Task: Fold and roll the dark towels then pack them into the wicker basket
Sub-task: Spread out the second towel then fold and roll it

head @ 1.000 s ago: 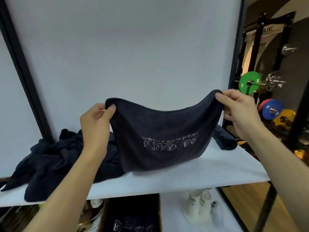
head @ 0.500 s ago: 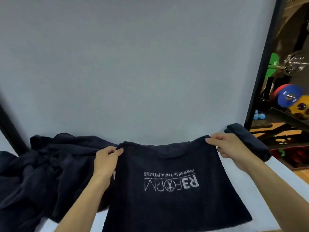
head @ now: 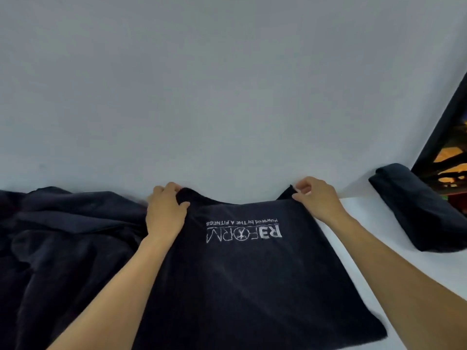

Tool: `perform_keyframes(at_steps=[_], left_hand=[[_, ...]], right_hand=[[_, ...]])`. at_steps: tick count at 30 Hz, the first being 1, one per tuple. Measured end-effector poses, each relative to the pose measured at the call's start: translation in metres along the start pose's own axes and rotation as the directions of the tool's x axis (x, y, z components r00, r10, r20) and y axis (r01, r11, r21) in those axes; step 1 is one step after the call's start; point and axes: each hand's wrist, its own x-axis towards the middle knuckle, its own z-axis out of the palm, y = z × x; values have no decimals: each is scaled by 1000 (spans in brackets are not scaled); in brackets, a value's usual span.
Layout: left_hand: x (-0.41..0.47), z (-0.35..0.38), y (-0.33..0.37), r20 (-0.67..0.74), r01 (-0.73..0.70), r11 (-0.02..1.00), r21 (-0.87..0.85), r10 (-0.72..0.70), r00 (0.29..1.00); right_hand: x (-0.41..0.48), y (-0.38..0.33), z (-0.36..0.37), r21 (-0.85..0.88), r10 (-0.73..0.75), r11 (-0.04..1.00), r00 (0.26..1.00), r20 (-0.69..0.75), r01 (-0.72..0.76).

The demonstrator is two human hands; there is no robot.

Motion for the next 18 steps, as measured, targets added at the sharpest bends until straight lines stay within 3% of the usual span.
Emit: perform_keyframes(at_steps=[3, 6, 7, 9, 11, 13, 16, 18], left_hand=[[-34, -5, 5, -46, -284, 947, 152, 294, 955], [-78, -22, 13, 80, -494, 869, 20, 491, 867], [-93, -32, 15, 191, -493, 868, -63, 495, 848], [-120, -54, 11, 444, -345, 911, -225, 411, 796], [-144, -74, -3, 575, -277, 921, -275, 389, 720], [-167, -84, -19, 616, -392, 905, -163, 404, 677], [-191, -88, -24, 531, -579, 814, 47, 470, 705], [-208, -94, -18, 507, -591, 805, 61, 485, 713]], right_hand=[[-20, -5, -3, -105, -110, 989, 993, -36, 105], [-69, -22, -18, -116, -287, 949, 956, 64, 293], [-90, -29, -25, -67, -308, 944, 935, 174, 324], [-134, -38, -40, 26, -297, 948, 851, 434, 317], [-169, -37, -49, 7, -260, 948, 762, 592, 318], [-195, -32, -51, -115, -260, 901, 732, 630, 418], [-221, -32, -48, -257, -339, 793, 751, 567, 552], [-238, -35, -51, -286, -336, 782, 760, 556, 555]])
